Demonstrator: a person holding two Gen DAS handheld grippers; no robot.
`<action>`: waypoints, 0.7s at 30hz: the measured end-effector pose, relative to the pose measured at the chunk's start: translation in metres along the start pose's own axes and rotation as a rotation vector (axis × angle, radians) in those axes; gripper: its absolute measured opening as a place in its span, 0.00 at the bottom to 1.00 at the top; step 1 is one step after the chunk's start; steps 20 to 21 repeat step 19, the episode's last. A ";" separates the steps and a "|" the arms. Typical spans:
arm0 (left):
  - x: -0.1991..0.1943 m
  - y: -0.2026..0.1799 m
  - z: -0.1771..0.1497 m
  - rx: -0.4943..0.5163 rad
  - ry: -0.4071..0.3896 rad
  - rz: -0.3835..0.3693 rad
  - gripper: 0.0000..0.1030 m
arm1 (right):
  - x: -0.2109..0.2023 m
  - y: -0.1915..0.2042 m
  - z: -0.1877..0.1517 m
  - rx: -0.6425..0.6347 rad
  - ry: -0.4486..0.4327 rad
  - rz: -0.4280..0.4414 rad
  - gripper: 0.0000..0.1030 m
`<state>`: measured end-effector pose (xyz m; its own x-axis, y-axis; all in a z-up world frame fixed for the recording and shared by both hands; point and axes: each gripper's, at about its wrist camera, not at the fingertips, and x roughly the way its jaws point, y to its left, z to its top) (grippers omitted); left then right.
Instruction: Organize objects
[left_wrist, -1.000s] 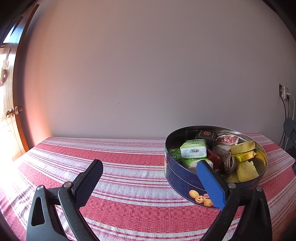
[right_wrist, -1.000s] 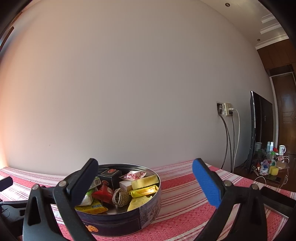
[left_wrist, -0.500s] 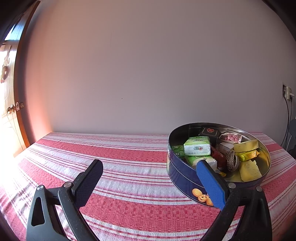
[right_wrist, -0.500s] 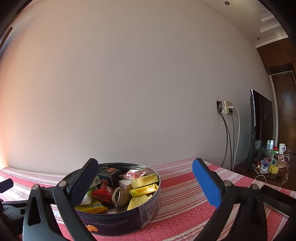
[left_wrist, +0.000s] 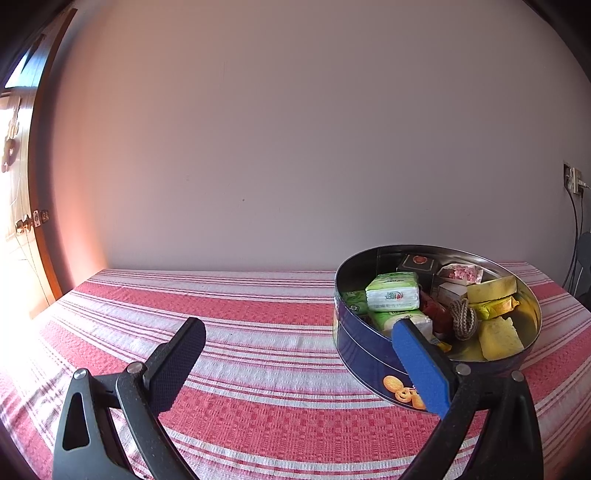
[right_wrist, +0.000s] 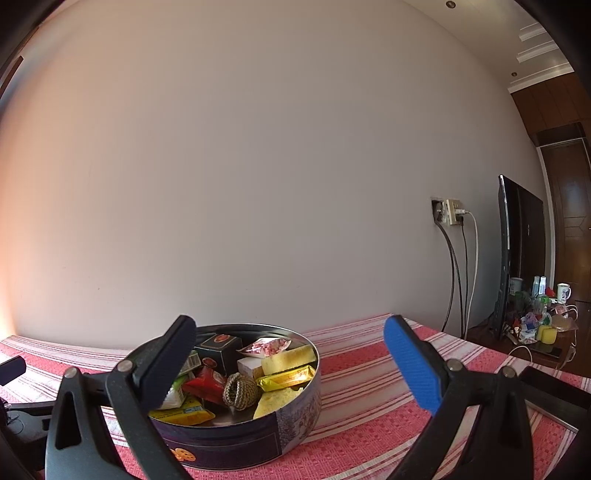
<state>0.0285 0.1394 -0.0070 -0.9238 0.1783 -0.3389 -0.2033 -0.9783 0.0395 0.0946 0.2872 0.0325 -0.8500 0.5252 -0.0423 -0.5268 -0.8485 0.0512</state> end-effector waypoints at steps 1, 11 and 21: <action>0.000 0.000 0.000 0.001 -0.002 -0.002 0.99 | 0.000 0.000 0.000 0.002 0.001 0.000 1.00; -0.001 -0.003 0.000 0.004 -0.014 -0.020 0.99 | 0.000 0.002 0.000 0.007 0.011 -0.002 1.00; 0.003 -0.004 0.001 -0.001 -0.001 -0.010 0.99 | 0.002 0.001 0.001 0.011 0.020 -0.009 1.00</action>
